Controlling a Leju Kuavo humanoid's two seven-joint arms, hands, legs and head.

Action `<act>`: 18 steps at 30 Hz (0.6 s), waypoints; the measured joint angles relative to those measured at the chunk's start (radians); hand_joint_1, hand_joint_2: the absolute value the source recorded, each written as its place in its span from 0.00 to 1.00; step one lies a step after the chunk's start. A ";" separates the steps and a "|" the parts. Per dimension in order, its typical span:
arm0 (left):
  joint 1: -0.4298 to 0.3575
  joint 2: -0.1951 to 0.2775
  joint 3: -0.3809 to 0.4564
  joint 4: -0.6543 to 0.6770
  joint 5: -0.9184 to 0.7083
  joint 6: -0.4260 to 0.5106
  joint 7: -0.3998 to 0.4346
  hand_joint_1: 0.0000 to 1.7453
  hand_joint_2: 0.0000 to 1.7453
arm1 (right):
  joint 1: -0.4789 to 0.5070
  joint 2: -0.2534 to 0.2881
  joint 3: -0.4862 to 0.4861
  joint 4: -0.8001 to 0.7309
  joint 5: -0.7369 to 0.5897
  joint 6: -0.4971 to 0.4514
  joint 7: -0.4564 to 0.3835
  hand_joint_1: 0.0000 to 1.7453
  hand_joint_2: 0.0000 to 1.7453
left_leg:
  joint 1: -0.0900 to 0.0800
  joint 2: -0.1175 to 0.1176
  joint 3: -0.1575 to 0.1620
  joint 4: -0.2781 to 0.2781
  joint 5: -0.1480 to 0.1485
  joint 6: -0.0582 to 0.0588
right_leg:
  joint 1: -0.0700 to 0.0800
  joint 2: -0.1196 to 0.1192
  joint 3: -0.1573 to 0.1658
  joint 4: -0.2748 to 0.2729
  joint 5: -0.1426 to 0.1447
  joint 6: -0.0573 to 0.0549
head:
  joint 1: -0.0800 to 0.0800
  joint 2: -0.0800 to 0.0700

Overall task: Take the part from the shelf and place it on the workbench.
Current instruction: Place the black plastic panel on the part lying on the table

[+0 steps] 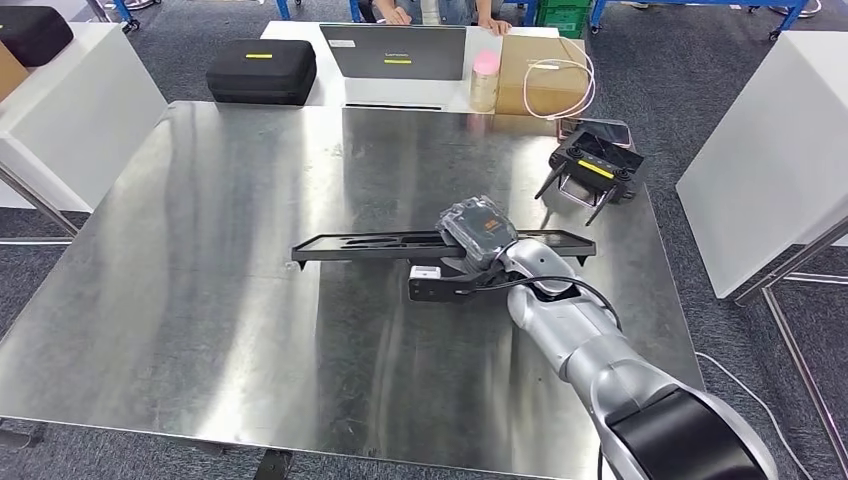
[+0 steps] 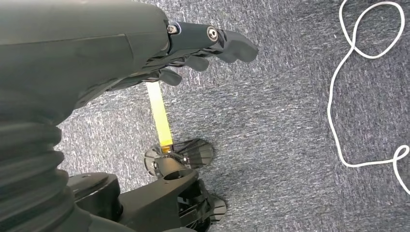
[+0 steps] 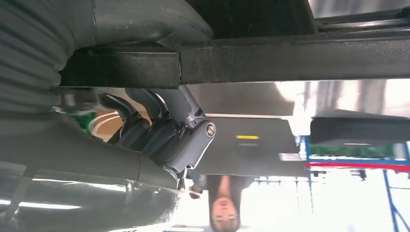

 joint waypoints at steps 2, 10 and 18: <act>-0.001 -0.001 0.000 0.000 -0.001 0.003 -0.002 0.00 1.00 | -0.001 0.015 0.008 -0.002 -0.008 0.003 0.001 0.50 0.50 | -0.005 -0.001 0.000 0.001 0.000 0.000 | 0.000 0.000 0.000 0.000 0.000 0.000 | 0.000 0.000; -0.001 -0.002 0.002 0.000 0.012 0.005 0.004 0.00 0.00 | -0.009 0.032 0.036 -0.012 -0.023 0.019 0.023 0.00 0.00 | -0.022 -0.002 -0.001 0.004 -0.003 0.007 | -0.002 -0.002 0.003 -0.001 0.000 0.001 | 0.000 0.000; 0.001 -0.001 0.010 0.001 0.028 -0.008 0.125 0.00 0.00 | -0.018 0.030 0.056 -0.012 -0.033 0.020 0.038 0.00 0.00 | -0.025 -0.002 -0.002 0.006 -0.004 0.011 | -0.004 -0.003 0.006 -0.006 0.001 0.002 | 0.000 0.000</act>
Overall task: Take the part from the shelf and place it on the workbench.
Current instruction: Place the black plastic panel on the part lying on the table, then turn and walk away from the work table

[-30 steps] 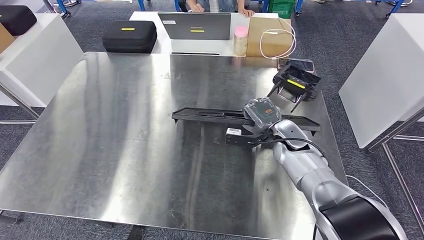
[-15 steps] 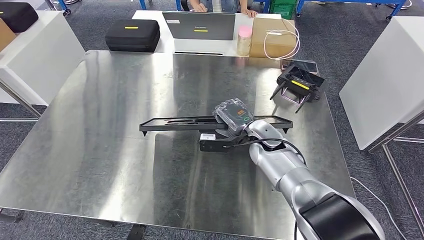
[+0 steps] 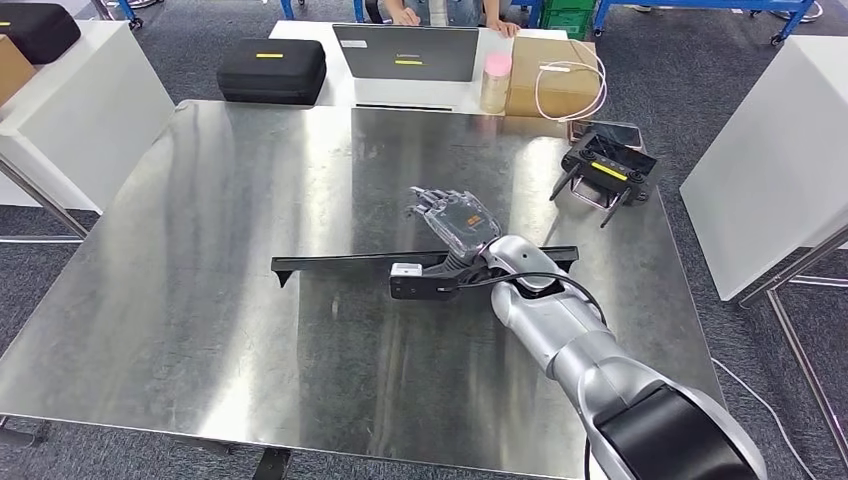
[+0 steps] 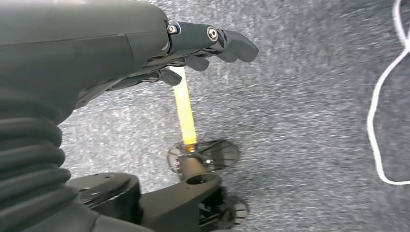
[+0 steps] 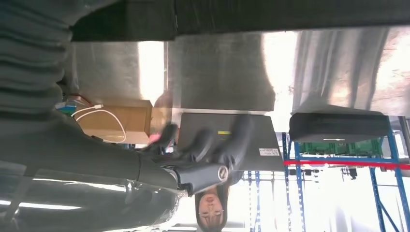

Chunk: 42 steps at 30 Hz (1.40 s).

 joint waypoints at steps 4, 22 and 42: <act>0.000 0.001 0.008 0.001 -0.001 -0.026 0.028 0.00 0.00 | -0.006 0.000 0.008 0.000 -0.004 0.003 0.010 0.00 0.00 | 0.000 0.000 0.000 0.000 0.000 0.000 | 0.000 0.000 0.000 -0.001 0.000 0.000 | 0.000 0.000; 0.001 0.004 0.010 0.001 -0.020 -0.066 0.043 0.00 0.00 | -0.030 -0.038 0.022 0.003 -0.019 0.001 0.034 0.00 0.00 | 0.023 0.008 -0.010 -0.006 0.027 0.024 | -0.018 -0.010 0.005 0.088 -0.055 0.039 | 0.004 0.000; -0.003 0.007 0.010 0.001 -0.017 -0.085 0.034 0.00 0.00 | -0.031 -0.045 0.034 0.008 -0.009 0.006 0.066 0.00 0.00 | 0.014 0.004 0.042 0.034 -0.054 0.015 | 0.002 -0.012 -0.049 0.026 0.038 0.015 | -0.002 0.000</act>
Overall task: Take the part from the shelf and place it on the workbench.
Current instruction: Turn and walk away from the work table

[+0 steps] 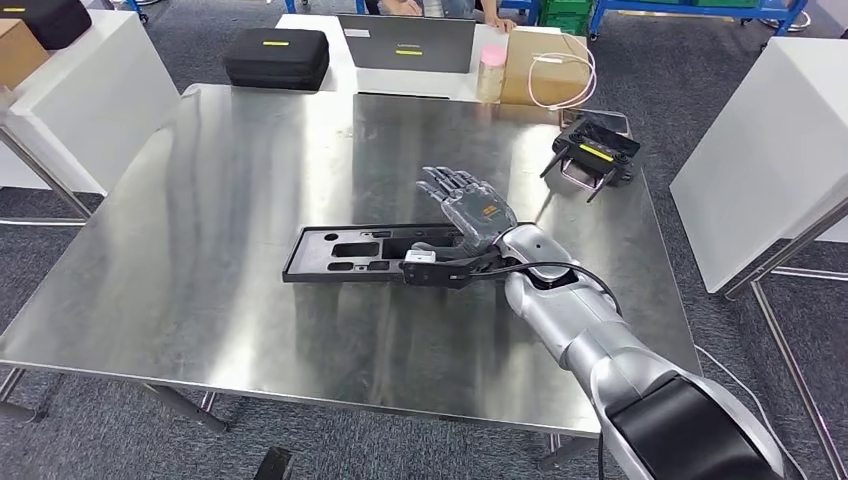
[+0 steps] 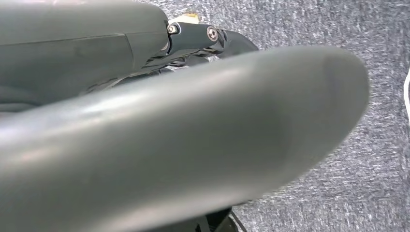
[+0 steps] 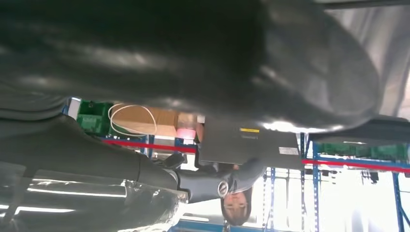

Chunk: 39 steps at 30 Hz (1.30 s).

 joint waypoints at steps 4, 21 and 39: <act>-0.001 0.000 0.000 0.000 0.001 -0.004 -0.001 0.00 0.00 | -0.001 -0.008 0.002 0.002 0.000 0.000 0.004 0.00 0.00 | -0.004 0.006 -0.039 -0.010 0.042 0.029 | 0.005 -0.001 -0.072 0.176 -0.129 -0.022 | 0.006 0.000; 0.004 0.000 0.012 0.000 0.013 -0.013 -0.009 0.00 0.00 | -0.009 -0.016 0.002 0.015 0.012 -0.013 0.045 0.00 0.00 | 0.003 0.003 -0.192 0.256 -0.077 -0.031 | 0.015 -0.012 0.068 -0.037 -0.035 -0.082 | 0.005 0.000; 0.004 0.005 0.032 0.000 0.014 -0.029 -0.015 0.00 0.00 | -0.003 -0.064 -0.006 0.044 0.065 -0.028 0.169 0.00 0.00 | -0.011 0.001 -0.108 0.009 0.079 0.029 | 0.019 -0.005 -0.052 0.252 -0.113 -0.010 | 0.007 0.000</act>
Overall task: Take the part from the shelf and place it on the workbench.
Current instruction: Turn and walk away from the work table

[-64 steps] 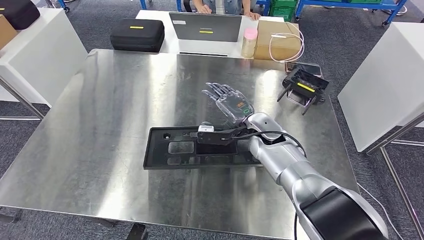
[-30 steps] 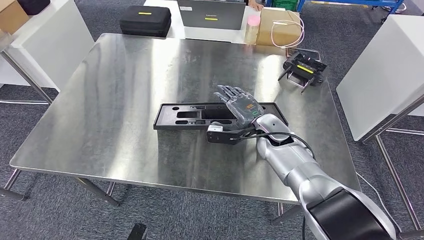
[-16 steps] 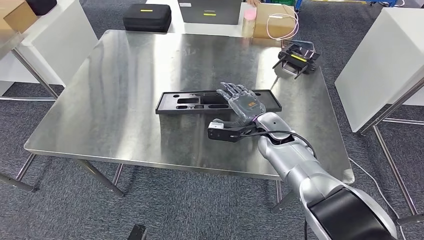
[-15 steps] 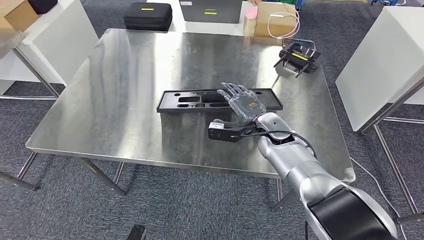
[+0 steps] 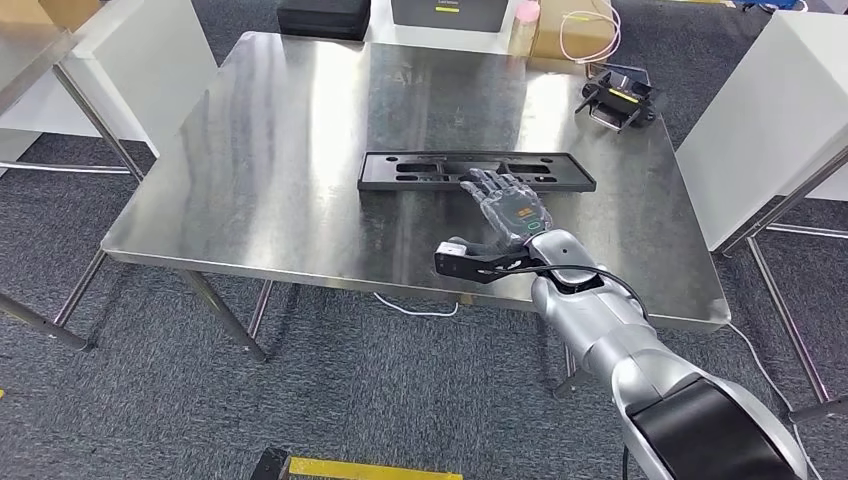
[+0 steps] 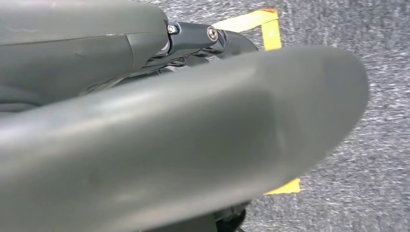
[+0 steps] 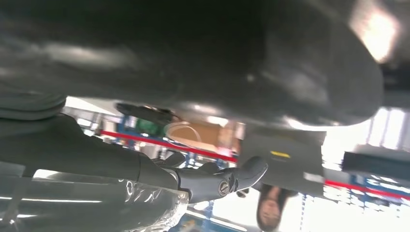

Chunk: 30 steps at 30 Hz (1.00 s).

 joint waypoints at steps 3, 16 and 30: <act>0.001 -0.004 0.004 0.000 0.003 0.001 -0.003 0.00 0.00 | -0.004 -0.004 -0.016 0.002 0.020 -0.009 0.050 0.00 0.00 | -0.006 0.002 -0.023 -0.001 0.030 -0.006 | 0.021 0.002 0.153 -0.211 0.003 -0.029 | -0.002 0.000; 0.011 0.002 0.030 0.000 0.008 0.008 -0.013 0.00 0.00 | 0.048 -0.071 -0.107 0.054 0.041 -0.036 0.235 0.00 0.00 | 0.048 0.004 -0.003 0.187 -0.082 -0.101 | -0.027 -0.017 0.084 -0.285 0.112 -0.035 | -0.006 0.000; 0.012 0.004 0.050 -0.001 0.009 0.009 -0.016 0.00 0.00 | 0.158 -0.148 -0.187 0.101 0.025 -0.052 0.305 0.00 1.00 | 0.009 0.000 -0.033 0.028 0.007 -0.004 | -0.012 -0.002 -0.014 0.042 -0.024 0.017 | -0.002 0.000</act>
